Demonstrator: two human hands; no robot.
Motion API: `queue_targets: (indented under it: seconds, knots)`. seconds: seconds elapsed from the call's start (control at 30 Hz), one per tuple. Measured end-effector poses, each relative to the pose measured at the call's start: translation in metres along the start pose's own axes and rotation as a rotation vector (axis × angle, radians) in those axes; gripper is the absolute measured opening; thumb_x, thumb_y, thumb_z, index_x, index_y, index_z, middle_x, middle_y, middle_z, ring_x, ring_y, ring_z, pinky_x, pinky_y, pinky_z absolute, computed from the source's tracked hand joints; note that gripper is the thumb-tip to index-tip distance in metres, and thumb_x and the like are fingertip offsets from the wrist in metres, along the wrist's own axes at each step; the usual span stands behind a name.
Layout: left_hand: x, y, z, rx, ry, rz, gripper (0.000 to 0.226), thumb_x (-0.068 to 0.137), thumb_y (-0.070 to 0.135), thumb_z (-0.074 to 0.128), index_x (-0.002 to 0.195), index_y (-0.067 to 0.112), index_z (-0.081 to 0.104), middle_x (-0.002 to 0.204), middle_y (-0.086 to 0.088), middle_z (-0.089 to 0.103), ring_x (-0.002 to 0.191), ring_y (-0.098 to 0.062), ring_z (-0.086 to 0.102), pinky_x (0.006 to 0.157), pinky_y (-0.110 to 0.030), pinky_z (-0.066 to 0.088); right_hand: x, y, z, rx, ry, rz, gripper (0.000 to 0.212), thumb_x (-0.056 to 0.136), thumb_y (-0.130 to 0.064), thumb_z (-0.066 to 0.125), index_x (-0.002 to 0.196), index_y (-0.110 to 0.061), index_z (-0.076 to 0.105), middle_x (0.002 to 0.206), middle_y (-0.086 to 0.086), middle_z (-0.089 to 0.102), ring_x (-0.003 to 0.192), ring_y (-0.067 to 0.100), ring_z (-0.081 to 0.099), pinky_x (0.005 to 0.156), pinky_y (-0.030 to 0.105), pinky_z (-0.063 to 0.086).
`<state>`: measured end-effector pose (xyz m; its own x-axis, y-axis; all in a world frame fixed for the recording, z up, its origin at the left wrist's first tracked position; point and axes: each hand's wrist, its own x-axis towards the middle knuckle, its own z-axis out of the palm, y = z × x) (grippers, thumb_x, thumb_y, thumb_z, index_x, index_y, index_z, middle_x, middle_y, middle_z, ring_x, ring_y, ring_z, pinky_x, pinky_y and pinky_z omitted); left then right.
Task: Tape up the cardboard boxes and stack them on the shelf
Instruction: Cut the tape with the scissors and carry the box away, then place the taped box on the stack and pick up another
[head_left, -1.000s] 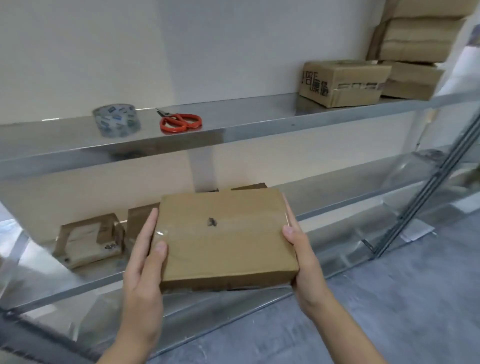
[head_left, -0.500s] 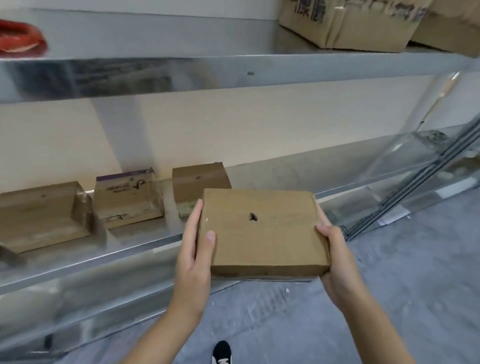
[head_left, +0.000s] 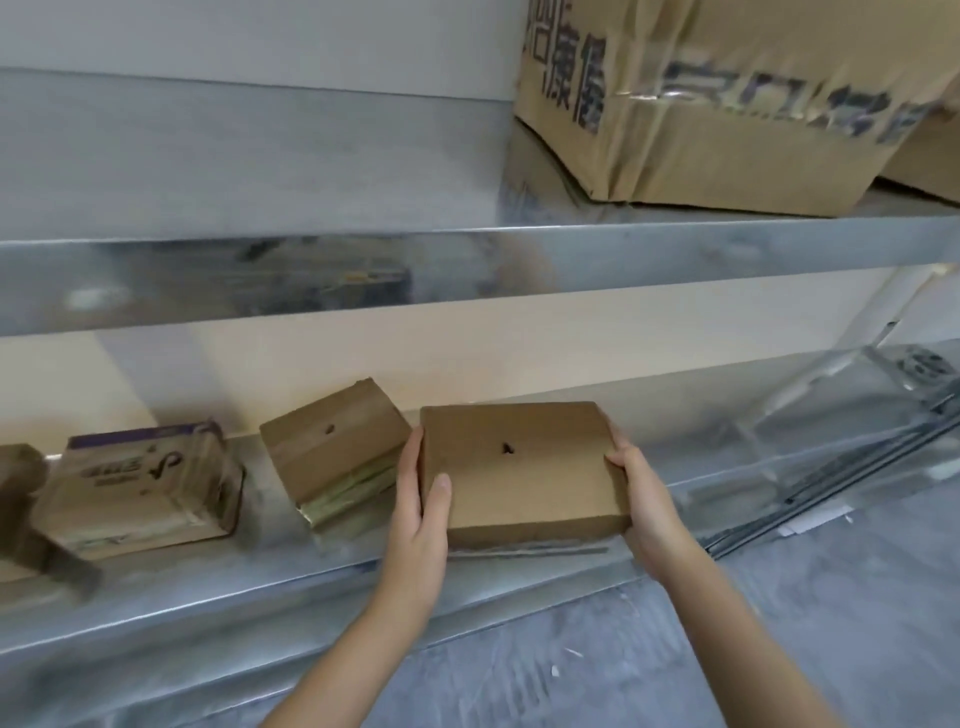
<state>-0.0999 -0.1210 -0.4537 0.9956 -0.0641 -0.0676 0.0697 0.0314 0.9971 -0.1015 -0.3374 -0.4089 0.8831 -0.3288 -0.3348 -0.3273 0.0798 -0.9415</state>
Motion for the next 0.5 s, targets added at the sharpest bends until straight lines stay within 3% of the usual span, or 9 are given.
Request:
queue_targets:
  seconds: [0.13,0.33,0.43,0.5]
  knots:
    - [0.017,-0.010,0.007,0.056,0.074,-0.023,0.054,0.105,0.033,0.038,0.156,0.042,0.020,0.159,0.030,0.021,0.144,0.013,0.018,0.117,-0.018,0.017,0.040,0.007,0.005,-0.049,-0.070,-0.036,0.051,0.101,-0.005,0.025,0.138,-0.031,0.049,0.137,-0.003,0.059,0.122,0.017,0.057,0.105,0.036,0.045]
    - [0.029,-0.002,0.035,0.213,0.170,-0.051,0.062,0.099,0.053,0.031,0.158,0.040,0.014,0.162,0.024,0.018,0.146,0.003,0.019,0.116,-0.021,0.017,0.097,0.003,-0.004,-0.177,-0.146,-0.013,0.056,0.101,-0.008,0.025,0.145,-0.037,0.046,0.143,-0.005,0.053,0.129,0.022,0.052,0.109,0.038,0.042]
    - [0.033,0.004,0.039,0.341,0.324,0.012,0.056,0.104,0.054,0.028,0.157,0.033,0.025,0.160,0.013,0.032,0.147,-0.007,0.028,0.122,-0.034,0.023,0.100,0.001,-0.008,-0.595,-0.265,-0.171,0.051,0.109,-0.026,0.021,0.159,-0.032,0.011,0.164,-0.008,0.021,0.153,0.022,0.016,0.124,0.039,0.013]
    - [0.031,0.028,0.048,0.313,0.491,0.001,0.050,0.107,0.042,0.032,0.154,0.024,0.034,0.156,0.000,0.041,0.145,-0.018,0.036,0.121,-0.038,0.027,0.090,-0.002,-0.015,-0.919,-0.219,-0.326,0.057,0.109,-0.036,0.020,0.160,-0.025,-0.004,0.167,-0.005,0.005,0.154,0.016,-0.001,0.124,0.036,-0.004]
